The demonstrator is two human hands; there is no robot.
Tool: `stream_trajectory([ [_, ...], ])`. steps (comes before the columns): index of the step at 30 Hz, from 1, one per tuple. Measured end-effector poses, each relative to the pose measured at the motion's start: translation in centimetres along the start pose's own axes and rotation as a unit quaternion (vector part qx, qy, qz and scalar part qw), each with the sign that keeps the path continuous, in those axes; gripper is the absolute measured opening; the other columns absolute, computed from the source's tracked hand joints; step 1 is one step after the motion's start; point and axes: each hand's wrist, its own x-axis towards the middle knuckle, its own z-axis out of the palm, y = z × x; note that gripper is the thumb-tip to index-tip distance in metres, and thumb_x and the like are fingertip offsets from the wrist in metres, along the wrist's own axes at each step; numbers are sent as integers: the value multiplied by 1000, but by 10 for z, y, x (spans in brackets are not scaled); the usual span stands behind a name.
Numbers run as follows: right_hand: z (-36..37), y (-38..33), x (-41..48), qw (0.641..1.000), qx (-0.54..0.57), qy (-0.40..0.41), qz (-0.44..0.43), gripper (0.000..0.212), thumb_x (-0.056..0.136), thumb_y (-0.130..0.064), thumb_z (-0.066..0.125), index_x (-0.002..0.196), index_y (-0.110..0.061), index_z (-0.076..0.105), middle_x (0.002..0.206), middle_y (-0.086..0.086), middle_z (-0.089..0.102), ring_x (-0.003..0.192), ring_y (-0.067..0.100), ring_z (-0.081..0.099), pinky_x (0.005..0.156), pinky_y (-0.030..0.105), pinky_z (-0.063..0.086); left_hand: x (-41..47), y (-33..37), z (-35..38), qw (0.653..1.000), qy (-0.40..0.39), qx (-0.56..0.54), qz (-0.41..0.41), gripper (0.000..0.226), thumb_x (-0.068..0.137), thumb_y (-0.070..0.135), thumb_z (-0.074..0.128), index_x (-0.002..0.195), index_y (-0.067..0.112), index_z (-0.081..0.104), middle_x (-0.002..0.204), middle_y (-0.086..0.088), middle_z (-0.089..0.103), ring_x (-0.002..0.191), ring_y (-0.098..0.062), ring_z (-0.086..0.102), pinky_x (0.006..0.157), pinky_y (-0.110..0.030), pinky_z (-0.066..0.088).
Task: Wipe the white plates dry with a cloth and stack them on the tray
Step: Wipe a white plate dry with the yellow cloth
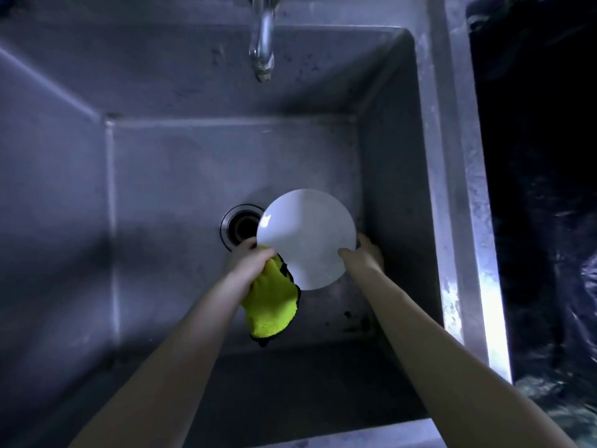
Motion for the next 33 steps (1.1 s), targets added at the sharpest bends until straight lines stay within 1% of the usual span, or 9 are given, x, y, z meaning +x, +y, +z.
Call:
stream_trajectory([
  [4, -1, 2, -1, 998, 50, -4, 23, 56, 89, -13, 64, 142, -15, 48, 134, 13, 59, 115, 35, 59, 81, 35, 49, -4, -3, -3, 1000, -11, -15, 12, 24, 67, 21, 70, 86, 34, 70, 77, 12, 71, 76, -11, 65, 71, -25, 51],
  [9, -2, 9, -14, 986, 163, 17, -15, 50, 86, -9, 70, 129, -21, 47, 128, 9, 58, 103, 28, 58, 83, 46, 56, -17, -7, -17, 997, -48, -56, 16, 27, 61, 22, 67, 79, 42, 70, 69, 18, 71, 72, -5, 66, 69, -24, 49],
  [11, -4, 7, -26, 973, 228, 0, -37, 46, 85, -2, 69, 116, -29, 48, 122, 6, 59, 98, 25, 61, 68, 43, 60, -24, -11, -26, 996, -64, -65, 20, 33, 62, 25, 66, 74, 56, 68, 67, 24, 69, 63, 4, 65, 67, -23, 48],
  [13, -8, -1, -40, 958, 276, -25, -69, 49, 83, 6, 65, 105, -36, 50, 113, 2, 60, 92, 19, 62, 54, 32, 57, -32, -17, -37, 995, -59, -76, 21, 34, 58, 29, 67, 79, 56, 68, 73, 21, 71, 68, 3, 67, 67, -23, 48],
  [18, -21, -30, -80, 928, 316, -124, -152, 58, 82, 10, 59, 117, -36, 51, 111, 2, 63, 103, 26, 62, 66, 33, 57, -55, -23, -66, 993, -47, -100, 29, 36, 77, 20, 73, 102, 45, 65, 85, 12, 75, 77, -7, 71, 69, -26, 52],
  [23, -29, -75, -134, 915, 309, -162, -201, 59, 76, -7, 61, 124, -39, 54, 113, 8, 64, 107, 31, 63, 69, 41, 59, -91, -19, -86, 987, -62, -138, 47, 34, 81, 13, 69, 74, 45, 76, 76, 14, 75, 67, 0, 70, 52, -9, 48],
  [27, -36, -102, -174, 921, 247, -140, -265, 64, 87, 7, 55, 134, -35, 57, 108, 6, 68, 104, 28, 65, 74, 48, 62, -129, -16, -104, 989, -16, -139, 54, 3, 81, 20, 69, 83, 21, 70, 84, -4, 74, 79, -19, 70, 67, -26, 52],
  [30, -45, -108, -201, 916, 239, -128, -296, 60, 85, 12, 50, 113, -36, 71, 100, -5, 72, 108, 31, 64, 80, 53, 61, -161, -10, -124, 981, 64, -162, 88, 34, 61, 37, 67, 77, 7, 68, 69, -13, 67, 65, -25, 65, 62, -32, 48],
  [33, -58, -106, -222, 910, 271, -130, -284, 58, 87, 12, 47, 108, -35, 74, 110, 4, 72, 108, 33, 64, 83, 54, 59, -199, 12, -145, 951, 144, -238, 135, 46, 53, 39, 69, 86, 7, 66, 69, -7, 67, 68, -27, 67, 59, -29, 48],
])
